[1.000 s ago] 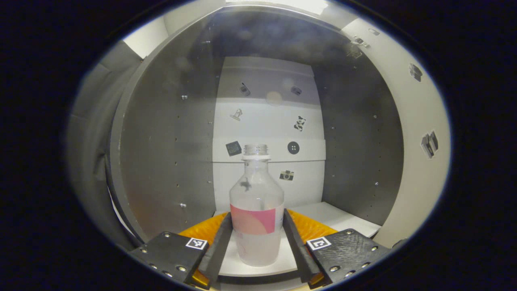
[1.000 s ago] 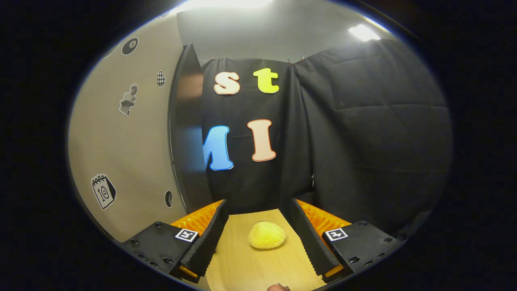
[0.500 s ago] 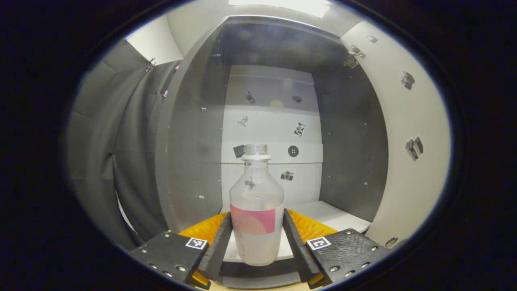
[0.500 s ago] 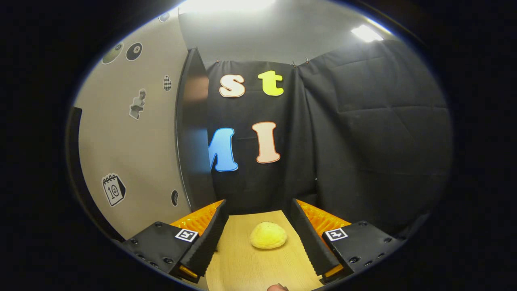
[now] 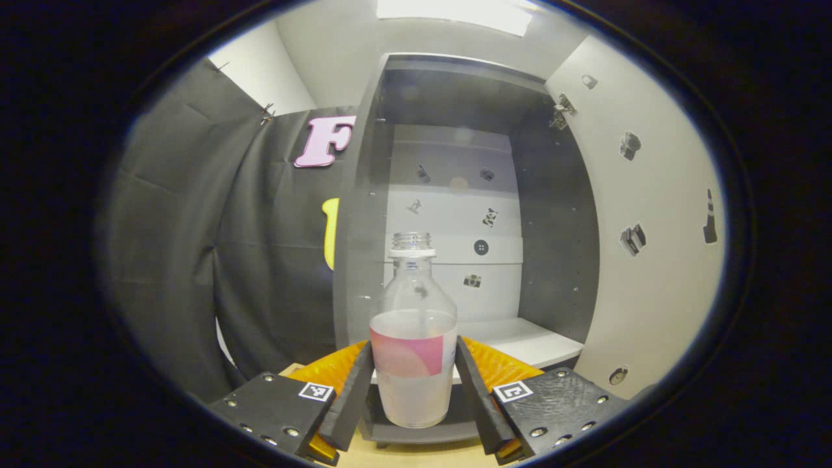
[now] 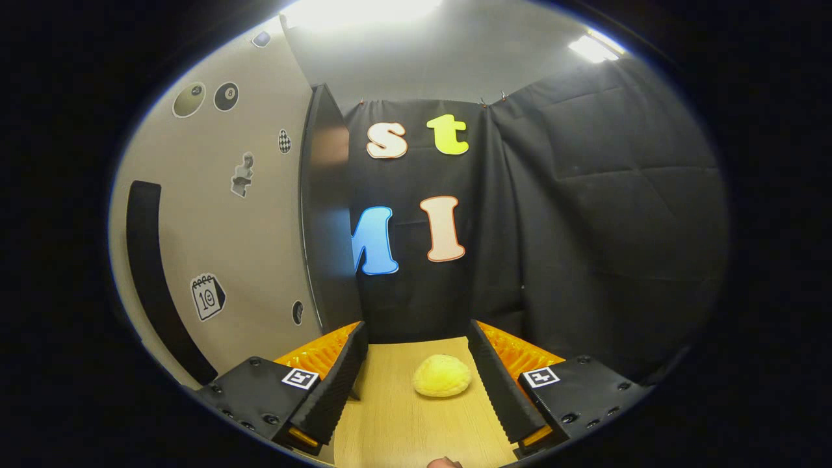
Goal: Open the cabinet door with the right hand, grasp the bottle in the cabinet with the left hand and place it on the coaster, then close the cabinet door with the right hand.
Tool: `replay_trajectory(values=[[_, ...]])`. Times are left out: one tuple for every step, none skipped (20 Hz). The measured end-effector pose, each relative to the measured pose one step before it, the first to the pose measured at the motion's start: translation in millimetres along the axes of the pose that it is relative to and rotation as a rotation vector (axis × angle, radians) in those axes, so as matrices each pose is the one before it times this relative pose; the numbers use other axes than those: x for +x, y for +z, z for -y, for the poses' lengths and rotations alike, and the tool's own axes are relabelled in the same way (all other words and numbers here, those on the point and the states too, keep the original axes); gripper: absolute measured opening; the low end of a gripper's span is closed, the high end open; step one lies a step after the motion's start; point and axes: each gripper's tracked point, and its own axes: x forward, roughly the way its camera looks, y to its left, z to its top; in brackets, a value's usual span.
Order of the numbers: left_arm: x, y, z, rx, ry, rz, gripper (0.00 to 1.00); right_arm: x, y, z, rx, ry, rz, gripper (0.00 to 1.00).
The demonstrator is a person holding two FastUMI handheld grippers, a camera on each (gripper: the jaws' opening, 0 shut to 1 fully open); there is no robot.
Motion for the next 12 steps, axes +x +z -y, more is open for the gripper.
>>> replay_trajectory(values=[[-7.43, -0.48, -3.61, -0.0027, 0.01106, 0.00057, 0.74, -2.25, -0.53, -0.35, -0.00117, 0.00911, -0.00241, 0.98], [-7.56, -1.43, -2.83, -0.00276, 0.01037, 0.0015, 0.72, -1.66, -1.64, 0.76, -0.003, 0.0066, -0.0025, 0.98], [-7.67, -1.16, -2.57, -0.00271, 0.0087, 0.00135, 0.72, -1.95, -0.94, 0.44, -0.00405, 0.00602, -0.00294, 0.98], [-6.75, -0.63, -2.26, -0.0032, 0.0086, 0.00464, 0.72, -1.74, -1.3, 0.52, -0.00355, 0.00647, -0.00226, 0.98], [-6.98, -0.99, -2.05, -0.00111, 0.00755, 0.00259, 0.74, -1.21, -0.53, 0.39, -0.00153, 0.00545, -0.0016, 0.98], [-6.3, -1.9, -2.39, 0.00083, 0.00936, 0.0007, 0.72, -2.11, -1.55, 0.23, -0.00134, 0.00826, -0.0027, 0.98], [-6.43, -1.52, -3.22, 0.00034, 0.00993, 0.00143, 0.72, -0.55, -0.88, -0.03, -0.00128, 0.00715, -0.00195, 0.98], [-6.01, -3.29, -2.39, -0.00178, 0.00906, -0.00287, 0.74, -0.22, -1.9, 0.87, -0.0011, 0.00461, -0.00436, 0.98], [-5.44, -2.64, -2.71, -0.00475, 0.00836, -0.00111, 0.74, -1.42, -0.97, 0.5, -0.00033, 0.0063, -0.00245, 0.98], [-6.41, -5.38, -3.06, -0.00497, 0.00763, -0.00561, 0.72, -0.99, -1.69, -0.09, -0.00056, 0.00459, -0.00515, 0.98], [-6.41, -4.4, -3.24, -0.00296, 0.00797, -0.00485, 0.72, -0.91, -1.21, 0.35, -0.00146, 0.00451, -0.00411, 0.98], [-6.62, -4.49, -2.12, -0.00045, 0.00629, -0.00161, 0.72, -0.21, -1.59, 0.31, -0.00247, 0.00265, -0.00369, 0.98]])
